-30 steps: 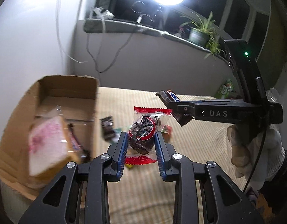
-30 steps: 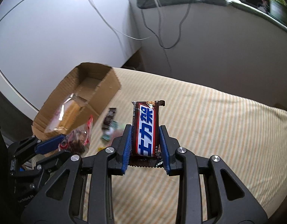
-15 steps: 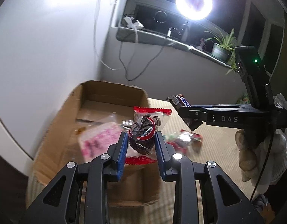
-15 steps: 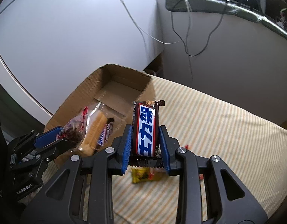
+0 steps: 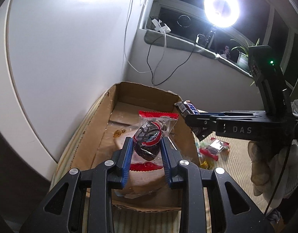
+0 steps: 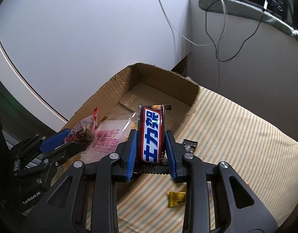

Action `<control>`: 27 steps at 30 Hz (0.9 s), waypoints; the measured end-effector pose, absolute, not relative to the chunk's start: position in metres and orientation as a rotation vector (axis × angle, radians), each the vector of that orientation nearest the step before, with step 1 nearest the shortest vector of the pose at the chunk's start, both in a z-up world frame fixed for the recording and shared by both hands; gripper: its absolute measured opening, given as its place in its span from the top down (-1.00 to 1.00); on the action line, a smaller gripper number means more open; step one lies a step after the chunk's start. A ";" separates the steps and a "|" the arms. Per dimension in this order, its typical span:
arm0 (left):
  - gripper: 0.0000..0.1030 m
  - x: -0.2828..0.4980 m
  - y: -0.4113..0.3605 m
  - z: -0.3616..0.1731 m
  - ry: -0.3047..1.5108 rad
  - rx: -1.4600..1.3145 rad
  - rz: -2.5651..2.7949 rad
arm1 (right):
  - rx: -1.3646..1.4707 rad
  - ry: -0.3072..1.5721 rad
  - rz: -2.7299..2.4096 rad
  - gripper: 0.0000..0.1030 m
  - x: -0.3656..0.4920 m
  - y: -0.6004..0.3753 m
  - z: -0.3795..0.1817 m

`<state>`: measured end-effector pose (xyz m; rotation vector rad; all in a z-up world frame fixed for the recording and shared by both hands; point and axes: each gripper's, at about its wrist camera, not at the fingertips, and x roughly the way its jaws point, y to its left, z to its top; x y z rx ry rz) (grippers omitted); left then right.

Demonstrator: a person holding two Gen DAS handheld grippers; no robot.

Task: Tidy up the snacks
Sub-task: 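Carry both snacks into the cardboard box and open both grippers, then withdraw both tools from the box toward the remaining snacks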

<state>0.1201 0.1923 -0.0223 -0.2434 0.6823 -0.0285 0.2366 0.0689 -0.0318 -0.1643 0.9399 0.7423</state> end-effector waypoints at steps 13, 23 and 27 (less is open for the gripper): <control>0.29 0.120 0.195 -0.021 0.673 -0.239 0.003 | -0.180 0.904 0.755 -0.14 0.230 0.077 -0.028; 0.29 0.114 0.182 -0.016 0.658 -0.228 -0.020 | -0.165 0.890 0.741 -0.14 0.227 0.050 -0.020; 0.29 0.112 0.172 -0.013 0.653 -0.223 -0.040 | -0.162 0.886 0.724 -0.14 0.226 0.033 -0.019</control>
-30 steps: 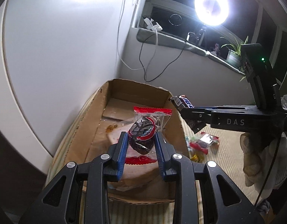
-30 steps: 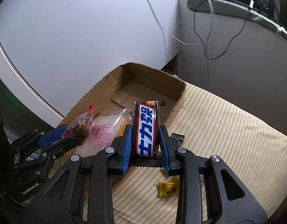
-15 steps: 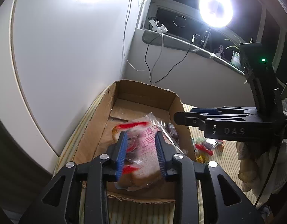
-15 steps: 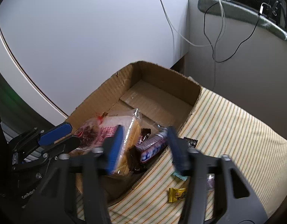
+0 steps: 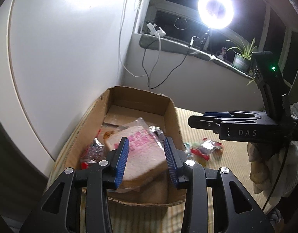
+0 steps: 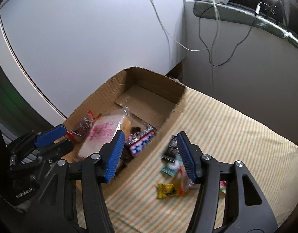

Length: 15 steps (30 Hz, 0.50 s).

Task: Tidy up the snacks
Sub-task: 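Withdraw both tools from the box toward the remaining snacks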

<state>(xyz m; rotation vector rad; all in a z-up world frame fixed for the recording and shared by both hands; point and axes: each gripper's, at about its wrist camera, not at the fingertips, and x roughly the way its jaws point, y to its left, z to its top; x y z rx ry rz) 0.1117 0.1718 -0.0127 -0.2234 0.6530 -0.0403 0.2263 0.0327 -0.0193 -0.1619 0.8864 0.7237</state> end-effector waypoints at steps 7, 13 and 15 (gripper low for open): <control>0.29 0.108 0.140 -0.008 0.651 -0.200 -0.108 | -0.160 0.899 0.675 -0.14 0.231 -0.006 -0.026; 0.29 0.107 0.106 -0.011 0.669 -0.181 -0.187 | -0.137 0.947 0.652 -0.14 0.239 -0.033 -0.042; 0.29 0.106 0.095 -0.014 0.679 -0.174 -0.211 | -0.145 0.964 0.653 -0.14 0.241 -0.038 -0.047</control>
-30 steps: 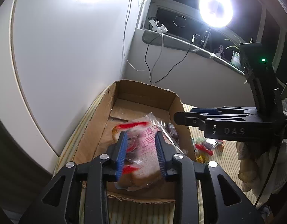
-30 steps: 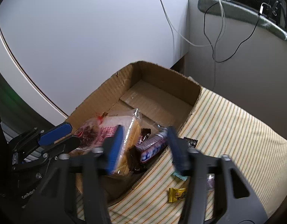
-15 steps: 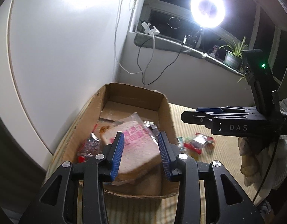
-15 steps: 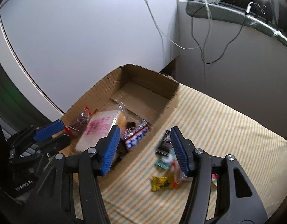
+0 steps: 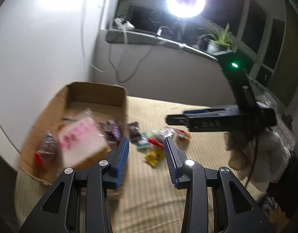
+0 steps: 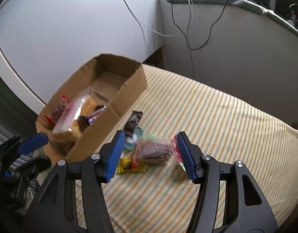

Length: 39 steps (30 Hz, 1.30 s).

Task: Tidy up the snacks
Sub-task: 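Withdraw both tools from the box toward the remaining snacks, then grasp the egg treat with the right gripper while the left gripper grasps the brown bagged snack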

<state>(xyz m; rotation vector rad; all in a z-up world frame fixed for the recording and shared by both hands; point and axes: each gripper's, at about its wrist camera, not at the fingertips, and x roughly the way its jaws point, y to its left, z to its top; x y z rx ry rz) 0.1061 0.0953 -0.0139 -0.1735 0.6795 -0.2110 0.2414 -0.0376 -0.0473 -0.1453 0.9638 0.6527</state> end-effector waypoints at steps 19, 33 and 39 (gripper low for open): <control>0.29 0.146 0.021 -0.046 0.783 -0.076 -0.299 | -0.122 1.023 0.607 -0.14 0.258 -0.098 -0.086; 0.29 0.183 0.006 -0.067 0.828 0.007 -0.246 | -0.195 1.049 0.683 -0.01 0.264 -0.089 -0.104; 0.29 0.194 0.010 -0.075 0.844 0.026 -0.223 | -0.230 1.059 0.689 0.05 0.268 -0.079 -0.112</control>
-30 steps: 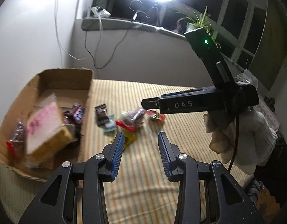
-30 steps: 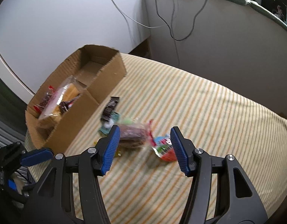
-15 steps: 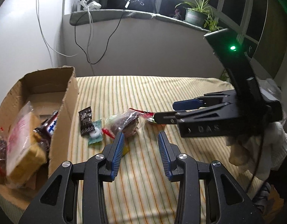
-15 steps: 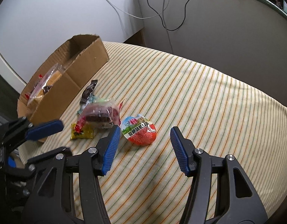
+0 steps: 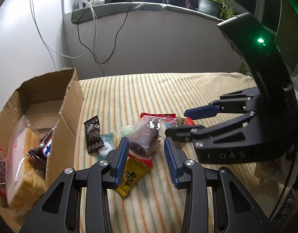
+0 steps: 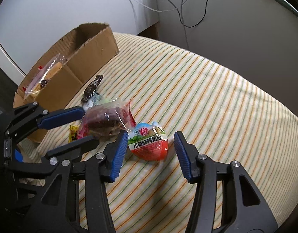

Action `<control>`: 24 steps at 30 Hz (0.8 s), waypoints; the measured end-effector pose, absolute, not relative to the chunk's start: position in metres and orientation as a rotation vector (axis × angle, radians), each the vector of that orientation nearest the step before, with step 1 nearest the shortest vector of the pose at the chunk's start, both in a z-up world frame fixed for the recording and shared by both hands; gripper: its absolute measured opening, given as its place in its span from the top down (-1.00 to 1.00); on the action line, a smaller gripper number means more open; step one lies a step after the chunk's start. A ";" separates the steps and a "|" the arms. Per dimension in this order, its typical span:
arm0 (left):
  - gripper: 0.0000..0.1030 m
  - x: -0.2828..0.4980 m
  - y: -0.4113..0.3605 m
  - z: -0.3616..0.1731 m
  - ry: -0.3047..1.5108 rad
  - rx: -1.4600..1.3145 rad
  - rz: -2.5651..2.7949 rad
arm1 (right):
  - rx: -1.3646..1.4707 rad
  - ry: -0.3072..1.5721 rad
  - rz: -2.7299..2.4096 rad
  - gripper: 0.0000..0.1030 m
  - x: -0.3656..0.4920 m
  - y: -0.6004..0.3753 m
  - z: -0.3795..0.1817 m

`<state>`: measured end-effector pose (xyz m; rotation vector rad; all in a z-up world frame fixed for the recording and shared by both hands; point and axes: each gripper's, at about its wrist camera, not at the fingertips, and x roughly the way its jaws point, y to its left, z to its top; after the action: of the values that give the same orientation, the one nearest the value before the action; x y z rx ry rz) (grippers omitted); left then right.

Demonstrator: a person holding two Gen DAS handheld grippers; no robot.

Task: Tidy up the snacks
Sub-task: 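Grasp the egg treat with the right gripper while the left gripper grasps the brown bagged snack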

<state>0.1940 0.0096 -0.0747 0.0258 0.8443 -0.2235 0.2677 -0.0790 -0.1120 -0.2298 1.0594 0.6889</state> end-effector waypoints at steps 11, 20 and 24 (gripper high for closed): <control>0.39 0.207 0.006 -0.084 0.859 0.007 -0.243 | -0.266 1.047 0.664 0.26 0.265 -0.081 -0.114; 0.55 0.200 0.003 -0.079 0.850 -0.006 -0.267 | -0.261 1.032 0.627 0.27 0.266 -0.086 -0.111; 0.57 0.193 0.002 -0.076 0.843 -0.018 -0.276 | -0.248 1.027 0.613 0.27 0.265 -0.093 -0.109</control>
<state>0.1935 0.0022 -0.0761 -0.0182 0.8427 -0.2763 0.2646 -0.0929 -0.1093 -0.2485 1.0266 0.6126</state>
